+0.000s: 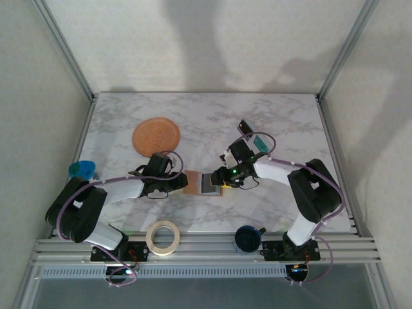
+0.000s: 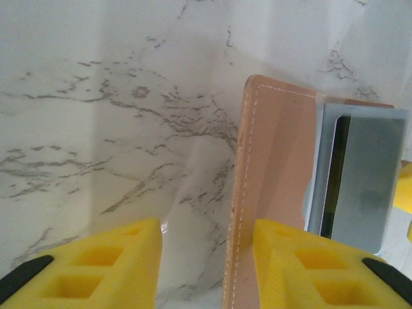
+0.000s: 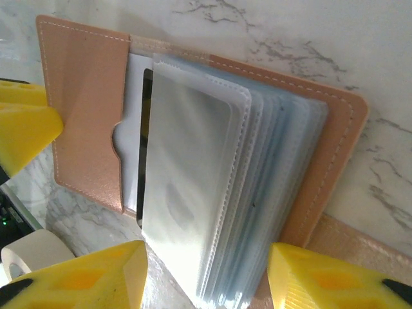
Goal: Put the credit cards into the card holder
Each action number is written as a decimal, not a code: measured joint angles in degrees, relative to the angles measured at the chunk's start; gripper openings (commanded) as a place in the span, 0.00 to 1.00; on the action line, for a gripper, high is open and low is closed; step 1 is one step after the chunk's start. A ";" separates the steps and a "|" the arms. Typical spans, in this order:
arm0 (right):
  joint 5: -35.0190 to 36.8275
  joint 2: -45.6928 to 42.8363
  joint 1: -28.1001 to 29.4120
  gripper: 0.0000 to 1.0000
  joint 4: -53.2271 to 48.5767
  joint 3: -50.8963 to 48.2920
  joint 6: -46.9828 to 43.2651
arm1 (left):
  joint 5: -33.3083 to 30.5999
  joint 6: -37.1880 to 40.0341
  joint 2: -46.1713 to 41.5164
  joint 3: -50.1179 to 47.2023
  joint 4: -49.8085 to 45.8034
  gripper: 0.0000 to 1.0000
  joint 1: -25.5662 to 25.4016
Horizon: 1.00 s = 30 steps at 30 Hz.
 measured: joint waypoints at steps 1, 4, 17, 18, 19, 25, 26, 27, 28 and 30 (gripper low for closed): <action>-0.26 0.20 0.00 0.50 0.31 0.00 0.24 | 0.00 0.00 0.00 -0.11 0.09 0.39 0.00; -0.83 0.26 0.00 0.48 1.03 0.00 0.66 | 0.02 0.00 0.00 -0.94 0.90 0.37 0.00; -8.68 0.26 0.02 0.50 8.46 -0.24 4.70 | 1.18 -0.26 0.39 -1.51 2.67 0.35 0.13; -9.31 0.26 0.15 0.50 8.87 -0.22 4.98 | 1.57 -0.42 0.37 -1.77 3.23 0.37 0.24; -9.88 0.22 0.31 0.50 9.09 -0.20 5.38 | 2.16 -0.63 0.37 -1.97 3.76 0.38 0.48; -10.54 -0.09 3.45 0.51 9.20 1.49 6.34 | 5.22 -2.95 -2.21 -3.82 5.38 0.47 3.39; -10.51 -0.09 4.00 0.51 9.14 2.03 6.43 | 5.49 -3.56 -3.26 -4.31 5.49 0.48 4.15; -10.51 -0.09 4.63 0.51 9.14 2.75 6.47 | 5.88 -4.35 -4.61 -4.76 5.55 0.48 5.25; -10.47 -0.09 5.18 0.51 9.07 3.41 6.45 | 6.08 -4.92 -5.53 -4.92 5.55 0.49 6.14; -10.45 -0.04 6.10 0.51 9.03 4.66 6.45 | 6.08 -5.64 -7.58 -5.05 5.53 0.49 8.04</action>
